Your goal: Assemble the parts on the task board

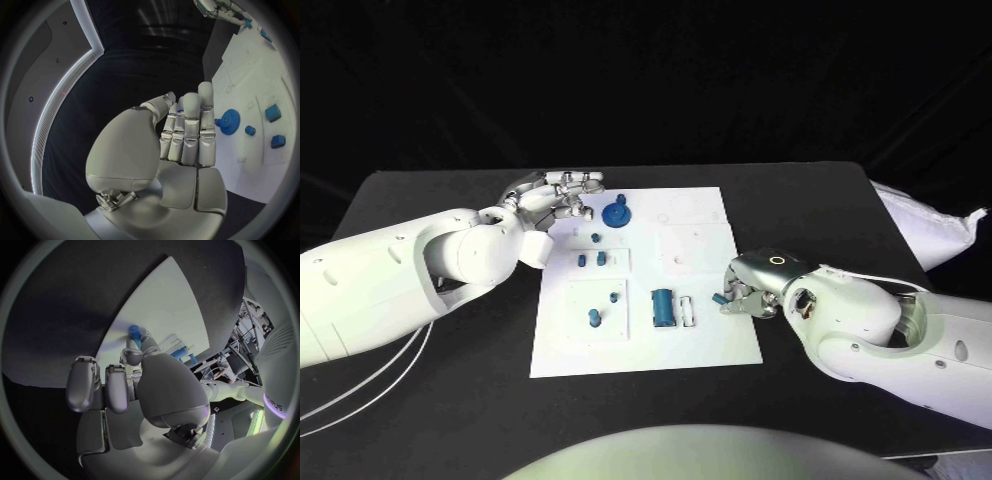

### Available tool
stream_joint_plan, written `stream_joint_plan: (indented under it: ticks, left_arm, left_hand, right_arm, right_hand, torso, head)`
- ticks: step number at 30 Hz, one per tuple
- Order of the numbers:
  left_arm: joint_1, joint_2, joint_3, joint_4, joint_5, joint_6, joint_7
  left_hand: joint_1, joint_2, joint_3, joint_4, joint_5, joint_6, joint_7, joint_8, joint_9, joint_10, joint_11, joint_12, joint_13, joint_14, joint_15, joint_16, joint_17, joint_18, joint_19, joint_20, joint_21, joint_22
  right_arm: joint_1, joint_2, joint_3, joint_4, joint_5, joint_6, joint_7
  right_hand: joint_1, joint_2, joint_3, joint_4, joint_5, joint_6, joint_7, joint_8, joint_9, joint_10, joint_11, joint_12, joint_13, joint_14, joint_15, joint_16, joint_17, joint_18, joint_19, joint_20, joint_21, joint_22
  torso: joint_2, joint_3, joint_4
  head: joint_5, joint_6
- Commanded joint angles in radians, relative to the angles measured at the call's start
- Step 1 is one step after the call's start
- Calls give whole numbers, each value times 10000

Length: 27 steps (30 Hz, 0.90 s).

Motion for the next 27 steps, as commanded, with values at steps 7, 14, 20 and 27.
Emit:
stream_joint_plan:
  ticks: [7, 14, 20, 27]
  left_arm:
    - [-1, -9, 5, 35, -99, 186, 10]
    - [-1, -5, 4, 41, -172, 190, -24]
    - [-1, -10, 4, 63, -211, 198, -37]
    - [-1, -12, 4, 75, -218, 211, -39]
  left_hand:
    - [18, 63, 9, -88, 72, -97, -23, 35, -15, -94, 10, 78, 6, -54, -5, -44, -28, 106, -61, 9, -72, -11]
    - [96, 86, 40, -170, 79, -108, -17, 45, -11, -117, 12, 116, 6, -68, -10, -37, -48, 109, -60, 3, -70, -5]
    - [109, 80, 42, -190, 79, -115, -13, 45, -12, -125, 15, 123, 5, -73, -10, -36, -52, 109, -61, 1, -69, -2]
    - [118, 80, 44, -202, 79, -120, -10, 45, -12, -132, 18, 127, 4, -78, -10, -36, -56, 109, -62, 1, -69, -1]
  right_arm:
    - [-127, -212, -134, 111, 1714, -965, -378]
    - [49, -337, -116, 375, 4050, -2741, 418]
    - [102, -279, -114, 441, 5096, -2912, 630]
    - [102, 8, -115, 379, 5480, -2496, 517]
  right_hand:
    - [297, 164, 1414, -101, 574, 43, -45, -26, -80, 86, -131, -108, 3, 579, -39, 5, 219, -43, 43, -114, 23, 107]
    - [-354, -613, 3123, -43, 816, 67, -14, -107, 5, 161, -72, -154, 16, 591, -12, 14, 275, -45, 45, -101, 31, 133]
    - [-1171, -959, 3353, 262, 943, 153, -27, -104, 71, 279, -76, -49, 98, 605, -10, 41, 329, -48, 61, -91, 51, 173]
    - [-1773, -1130, 3211, 531, 1462, 253, -52, -81, 132, 401, -95, 151, 261, 619, -29, 69, 376, -60, 95, -98, 86, 238]
  torso:
    - [-2, -7, 22]
    - [5, -2, 9]
    - [15, -2, 0]
    - [8, 2, -4]
  head:
    - [-4, 21]
    - [29, 24]
    - [57, -3]
    - [58, -15]
